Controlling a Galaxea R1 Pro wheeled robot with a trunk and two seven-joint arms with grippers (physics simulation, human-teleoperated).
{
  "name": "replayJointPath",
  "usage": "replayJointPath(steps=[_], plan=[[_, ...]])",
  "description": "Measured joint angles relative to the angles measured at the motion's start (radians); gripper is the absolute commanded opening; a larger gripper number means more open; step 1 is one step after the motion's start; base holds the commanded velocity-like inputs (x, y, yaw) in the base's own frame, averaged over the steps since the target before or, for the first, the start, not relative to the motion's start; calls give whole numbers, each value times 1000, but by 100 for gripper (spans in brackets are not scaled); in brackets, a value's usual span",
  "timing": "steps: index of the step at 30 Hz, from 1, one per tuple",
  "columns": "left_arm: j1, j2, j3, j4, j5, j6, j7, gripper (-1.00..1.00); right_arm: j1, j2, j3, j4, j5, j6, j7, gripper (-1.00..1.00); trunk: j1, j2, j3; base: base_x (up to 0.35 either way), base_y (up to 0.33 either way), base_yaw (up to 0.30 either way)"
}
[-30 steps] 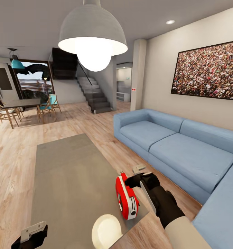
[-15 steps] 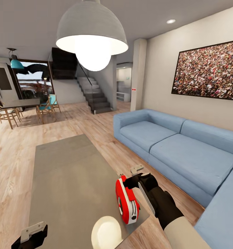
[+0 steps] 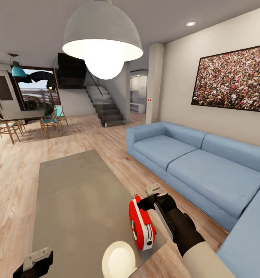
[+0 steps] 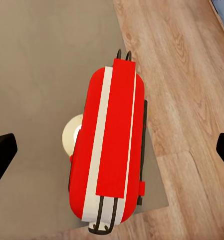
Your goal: Turn on the radio receiver that's on the table in the living room.
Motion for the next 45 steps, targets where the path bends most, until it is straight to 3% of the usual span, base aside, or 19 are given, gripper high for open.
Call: replayJointPath(steps=[30, 37, 45], plan=[[0, -2, 0, 0, 0, -1, 0, 100, 0, 0, -4, 4, -12, 3, 9, 100, 0, 0, 0, 54, -6, 0], [0, 0, 0, 0, 2, 0, -8, 100, 0, 0, -5, 74, -13, 2, 11, 100, 0, 0, 0, 0, 0, 0], [0, 2, -4, -20, 6, 4, -32, 100, 0, 0, -16, 85, -12, 1, 10, 100, 0, 0, 0, 0, 0, 0]])
